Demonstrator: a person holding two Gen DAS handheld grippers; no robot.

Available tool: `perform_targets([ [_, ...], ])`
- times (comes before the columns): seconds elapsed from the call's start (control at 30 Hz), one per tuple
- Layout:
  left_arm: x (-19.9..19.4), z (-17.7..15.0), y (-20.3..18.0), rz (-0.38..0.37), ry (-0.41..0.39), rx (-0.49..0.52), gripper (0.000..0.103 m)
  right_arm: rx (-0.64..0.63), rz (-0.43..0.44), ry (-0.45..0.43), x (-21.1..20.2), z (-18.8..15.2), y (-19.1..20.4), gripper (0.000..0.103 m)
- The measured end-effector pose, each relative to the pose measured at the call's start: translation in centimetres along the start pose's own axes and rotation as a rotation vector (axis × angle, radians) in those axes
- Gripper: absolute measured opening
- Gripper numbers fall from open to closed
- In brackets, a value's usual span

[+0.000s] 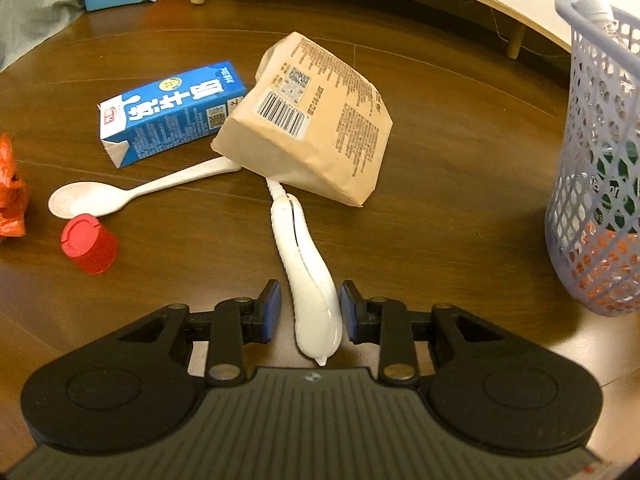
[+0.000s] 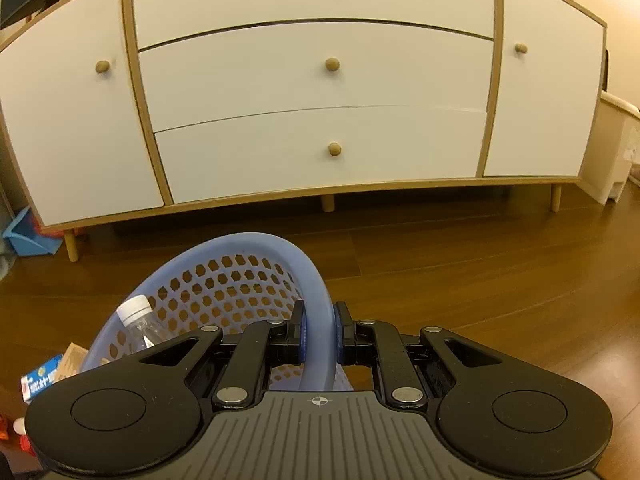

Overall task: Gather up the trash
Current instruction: 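Lower the left gripper onto the white toothbrush handle and close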

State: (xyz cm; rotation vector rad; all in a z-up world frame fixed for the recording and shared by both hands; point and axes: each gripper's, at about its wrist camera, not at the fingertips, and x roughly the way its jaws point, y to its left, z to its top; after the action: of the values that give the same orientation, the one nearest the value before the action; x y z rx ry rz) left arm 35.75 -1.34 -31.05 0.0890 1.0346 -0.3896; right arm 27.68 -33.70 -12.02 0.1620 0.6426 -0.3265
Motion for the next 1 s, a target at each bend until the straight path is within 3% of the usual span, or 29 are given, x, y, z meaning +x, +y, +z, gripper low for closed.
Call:
perform_targets([
  [0.23, -0.5, -0.5, 0.8, -0.026, 0.006, -0.006, 0.02, -0.029, 0.005, -0.004, 0.0, -0.1, 0.1, 0.01],
  [0.43, -3.9, -2.6, 2.6, -0.032, -0.007, -0.027, 0.02, -0.029, 0.01, -0.004, 0.3, 0.0, 0.0, 0.01],
  [0.67, -6.4, -5.6, 4.5, 0.007, 0.058, -0.066, 0.02, -0.025, 0.022, -0.003, 0.4, -0.1, -0.3, 0.01],
  [0.8, -6.3, -4.9, 4.7, 0.023, 0.045, -0.066, 0.028, -0.026, 0.023, 0.001, 0.3, -0.1, -0.4, 0.01],
  [1.0, -4.4, -3.4, 3.9, 0.063, 0.062, -0.033, 0.028, -0.026, 0.013, 0.0, 0.4, -0.1, -0.3, 0.01],
])
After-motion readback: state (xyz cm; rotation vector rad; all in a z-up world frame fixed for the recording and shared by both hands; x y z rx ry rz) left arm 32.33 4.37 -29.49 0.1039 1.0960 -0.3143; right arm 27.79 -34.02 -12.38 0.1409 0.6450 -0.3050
